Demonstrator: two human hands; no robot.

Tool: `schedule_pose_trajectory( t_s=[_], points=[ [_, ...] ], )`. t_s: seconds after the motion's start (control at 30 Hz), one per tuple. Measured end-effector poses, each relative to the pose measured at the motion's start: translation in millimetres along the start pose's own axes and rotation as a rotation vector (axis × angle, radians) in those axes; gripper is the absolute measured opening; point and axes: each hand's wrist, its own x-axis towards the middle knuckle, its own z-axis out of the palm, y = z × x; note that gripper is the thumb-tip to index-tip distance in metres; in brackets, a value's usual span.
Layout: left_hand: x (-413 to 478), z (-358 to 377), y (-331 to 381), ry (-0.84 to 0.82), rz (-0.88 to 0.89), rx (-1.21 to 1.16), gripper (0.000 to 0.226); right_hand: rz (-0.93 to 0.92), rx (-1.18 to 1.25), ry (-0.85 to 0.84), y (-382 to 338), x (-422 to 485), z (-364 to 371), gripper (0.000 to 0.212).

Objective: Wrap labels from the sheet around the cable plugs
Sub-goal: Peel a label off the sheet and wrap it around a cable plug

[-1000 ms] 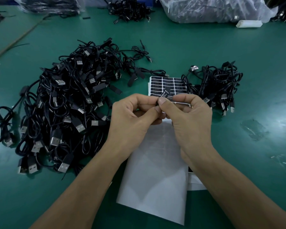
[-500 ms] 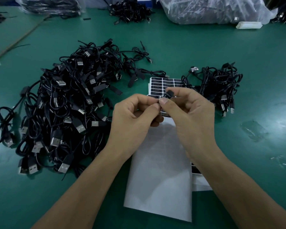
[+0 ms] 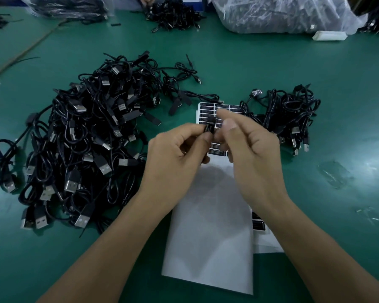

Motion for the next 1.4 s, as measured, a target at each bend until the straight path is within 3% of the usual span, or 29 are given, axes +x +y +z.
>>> schedule_pose_trajectory(
  t_s=[0.27,0.47,0.6,0.83,1.07,1.4],
  points=[
    [2,-3,2,0.116,-0.106,-0.113,0.015,0.013,-0.161,-0.092,4,-5,1,0.027],
    [3,-3,2,0.16,-0.116,-0.129,0.015,0.018,-0.395,-0.182,5,-9,4,0.018],
    [5,-3,6,0.183,-0.078,-0.092,0.018,-0.046,-0.388,-0.202,2,-12,8,0.003],
    [3,-3,18,0.17,0.081,-0.11,0.019,-0.085,-0.393,-0.197,4,-15,16,0.003],
    [10,-21,18,0.354,0.179,0.004,0.01,-0.099,-0.492,-0.246,6,-14,15,0.016],
    [7,-20,23,0.367,0.391,0.309,0.01,-0.1,-0.976,-0.418,-8,-14,14,0.057]
  ],
)
